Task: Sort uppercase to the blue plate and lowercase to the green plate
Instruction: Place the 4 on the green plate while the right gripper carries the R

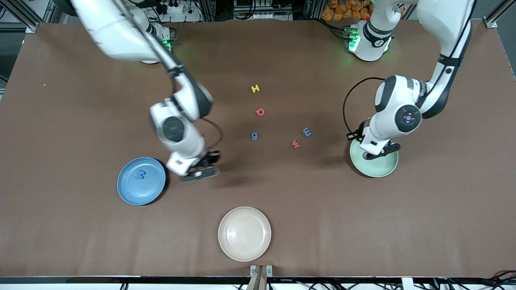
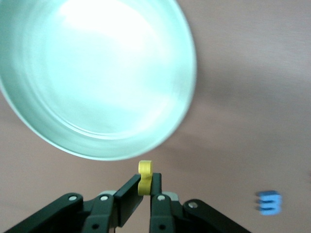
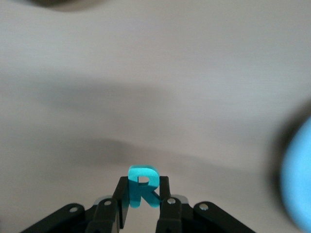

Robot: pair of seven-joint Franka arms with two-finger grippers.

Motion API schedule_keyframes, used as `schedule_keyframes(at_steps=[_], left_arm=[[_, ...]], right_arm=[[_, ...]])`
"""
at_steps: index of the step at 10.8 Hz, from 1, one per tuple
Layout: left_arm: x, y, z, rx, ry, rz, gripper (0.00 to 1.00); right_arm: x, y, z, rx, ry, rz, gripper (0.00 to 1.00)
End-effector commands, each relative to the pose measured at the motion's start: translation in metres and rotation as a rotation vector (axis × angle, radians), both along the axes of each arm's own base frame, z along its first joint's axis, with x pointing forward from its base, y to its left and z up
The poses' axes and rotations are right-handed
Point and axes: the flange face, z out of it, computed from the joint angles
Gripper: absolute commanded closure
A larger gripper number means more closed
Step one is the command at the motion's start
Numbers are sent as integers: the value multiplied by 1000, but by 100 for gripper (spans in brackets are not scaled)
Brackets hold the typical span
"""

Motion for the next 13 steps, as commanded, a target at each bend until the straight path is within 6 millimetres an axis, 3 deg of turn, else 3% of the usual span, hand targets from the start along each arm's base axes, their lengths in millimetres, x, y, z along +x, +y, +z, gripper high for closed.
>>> schedule_keyframes(at_steps=[1, 3, 5, 6, 7, 8, 9, 10, 12, 13], left_arm=[[0, 37, -2, 7, -4, -60, 100], [7, 60, -13, -17, -12, -84, 100], [12, 62, -22, -26, -20, -81, 100], [16, 61, -26, -30, -21, -78, 100], [19, 60, -28, -32, -22, -79, 96], [20, 60, -29, -32, -20, -74, 79], [20, 58, -29, -31, -21, -73, 64], [20, 57, -28, -31, -23, -74, 58], [22, 49, -21, -28, -36, -62, 53], [21, 39, -17, -17, -40, -14, 52]], right_arm=[[13, -84, 5, -12, 65, 36, 100], [27, -158, -6, 7, 79, 52, 100], [31, -179, -17, 30, 89, 45, 100], [36, -186, -16, 33, 81, 32, 67], [38, -187, -13, 34, 77, 28, 38], [40, -186, -6, 35, 71, 29, 0], [42, -183, 7, 31, 63, 35, 0], [44, -180, 23, 27, 61, 40, 0], [37, -148, 68, 11, 102, 62, 0], [28, -125, 86, 39, 129, -27, 0]])
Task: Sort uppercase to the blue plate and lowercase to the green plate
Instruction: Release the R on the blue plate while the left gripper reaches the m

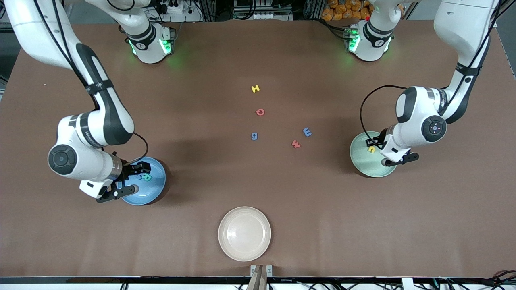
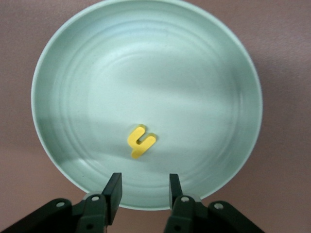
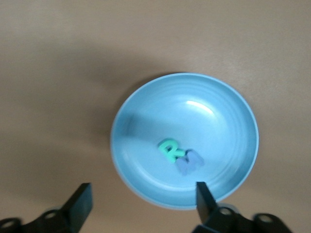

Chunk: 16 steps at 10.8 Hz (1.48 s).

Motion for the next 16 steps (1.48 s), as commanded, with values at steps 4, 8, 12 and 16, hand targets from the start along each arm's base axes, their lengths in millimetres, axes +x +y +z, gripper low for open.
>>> schedule_keyframes(at_steps=[4, 8, 12, 16], left_arm=[[-14, -92, 31, 44, -32, 227, 46], [-26, -136, 37, 36, -46, 328, 44], [-54, -192, 26, 10, -87, 407, 42], [-77, -226, 10, -17, -108, 418, 41]], right_arm=[[-47, 90, 94, 4, 31, -163, 0], [-93, 121, 138, -37, 25, -198, 0], [-171, 187, 158, -66, -15, -186, 0], [-257, 277, 109, -51, -88, -230, 0]])
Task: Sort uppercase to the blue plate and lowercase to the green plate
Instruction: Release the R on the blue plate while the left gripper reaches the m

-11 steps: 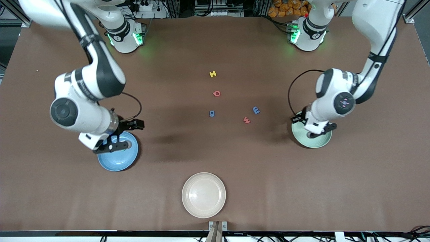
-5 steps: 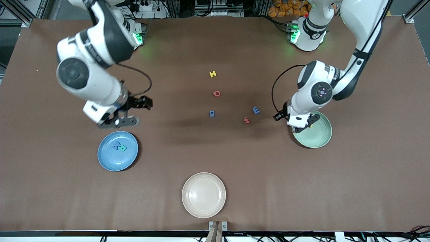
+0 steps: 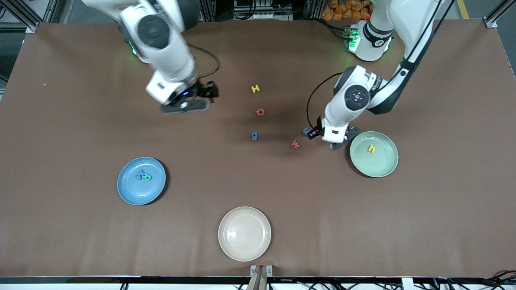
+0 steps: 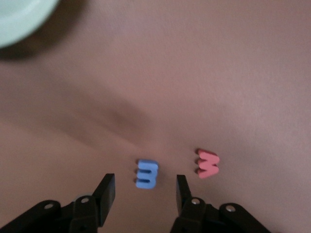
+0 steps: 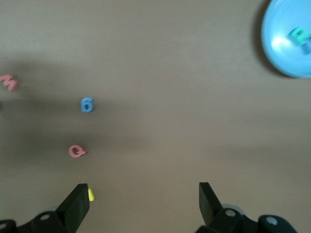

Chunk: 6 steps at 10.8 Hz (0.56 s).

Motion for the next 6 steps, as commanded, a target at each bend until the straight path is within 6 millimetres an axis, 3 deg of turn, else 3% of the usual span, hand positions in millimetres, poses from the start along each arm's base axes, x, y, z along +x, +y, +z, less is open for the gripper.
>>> schedule_keyframes(at_steps=[1, 4, 6], left_arm=[[-7, -5, -11, -7, -27, 13, 41], [-19, -12, -24, -1, -29, -8, 41], [-20, -15, -37, 26, -51, -8, 41]], right_arm=[[-54, 29, -34, -4, -35, -22, 0], [-113, 59, -84, 39, -76, 22, 0], [-139, 70, -101, 70, -95, 41, 0]])
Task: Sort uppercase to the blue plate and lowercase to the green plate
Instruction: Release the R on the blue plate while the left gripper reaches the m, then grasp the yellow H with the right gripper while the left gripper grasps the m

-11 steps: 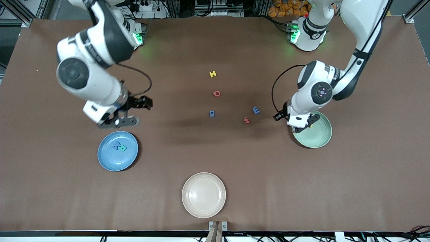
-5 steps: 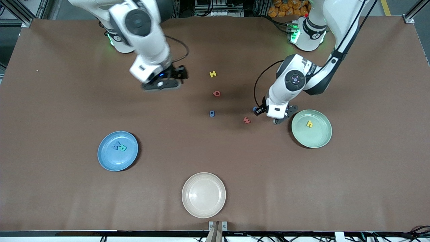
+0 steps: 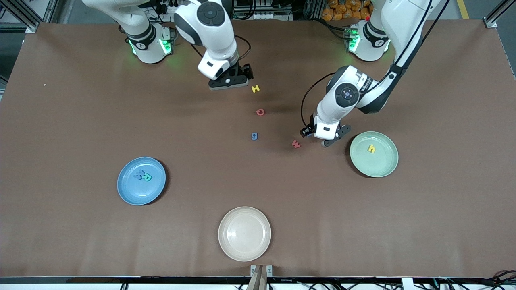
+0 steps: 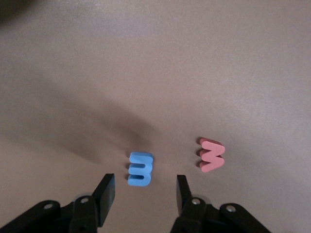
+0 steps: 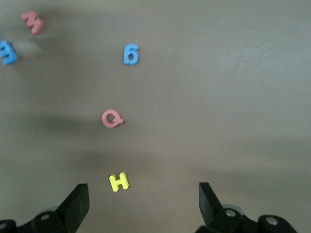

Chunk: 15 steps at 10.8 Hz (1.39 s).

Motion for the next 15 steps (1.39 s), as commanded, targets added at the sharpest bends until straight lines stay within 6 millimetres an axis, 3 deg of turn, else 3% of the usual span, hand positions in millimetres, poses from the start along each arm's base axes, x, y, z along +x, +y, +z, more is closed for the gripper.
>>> schedule_keyframes(at_steps=[1, 4, 6, 11, 15], left_arm=[[-4, -5, -14, 36, -38, 10, 41], [-5, -7, -21, 58, -49, 8, 41], [-5, -8, -23, 52, -51, 10, 41], [-13, -16, -32, 46, -39, 2, 41], [-17, -18, -34, 49, -35, -7, 41]], right_arm=[[-35, 5, -14, 21, -44, 12, 0], [-61, 18, -34, 32, -51, 72, 0], [-69, 25, -63, -8, -64, 88, 0], [-69, 32, -122, -16, -44, 24, 0], [-68, 50, -147, -26, -21, 18, 0]])
